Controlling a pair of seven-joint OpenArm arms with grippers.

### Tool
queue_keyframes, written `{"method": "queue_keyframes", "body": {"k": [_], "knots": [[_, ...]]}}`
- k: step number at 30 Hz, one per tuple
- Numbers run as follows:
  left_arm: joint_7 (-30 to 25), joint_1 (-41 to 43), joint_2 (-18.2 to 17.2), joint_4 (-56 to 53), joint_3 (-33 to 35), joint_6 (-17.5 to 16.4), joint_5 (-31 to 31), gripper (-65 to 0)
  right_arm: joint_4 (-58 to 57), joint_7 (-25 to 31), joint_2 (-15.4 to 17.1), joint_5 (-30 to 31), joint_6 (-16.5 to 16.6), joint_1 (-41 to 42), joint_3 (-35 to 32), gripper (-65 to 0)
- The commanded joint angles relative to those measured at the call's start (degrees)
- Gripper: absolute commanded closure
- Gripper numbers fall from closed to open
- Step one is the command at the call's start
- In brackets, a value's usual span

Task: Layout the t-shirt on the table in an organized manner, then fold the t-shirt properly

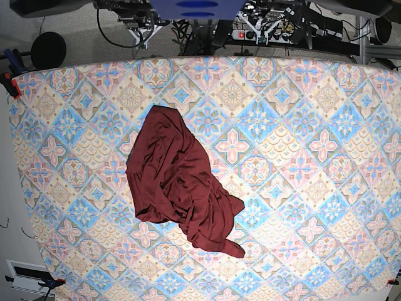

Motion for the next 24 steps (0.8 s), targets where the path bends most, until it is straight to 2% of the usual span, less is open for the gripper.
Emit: {"method": "queue_keyframes", "body": {"k": [1, 24], "knots": [[-0.29, 0.34, -0.2, 0.18, -0.1, 0.19, 0.27, 0.0, 0.05, 0.0, 0.25, -0.21, -0.01, -0.19, -0.1, 0.0], [-0.38, 0.86, -0.72, 0.27, -0.1, 0.19, 0.27, 0.0, 0.05, 0.0, 0.25, -0.21, -0.01, -0.28, -0.1, 0.0]]}}
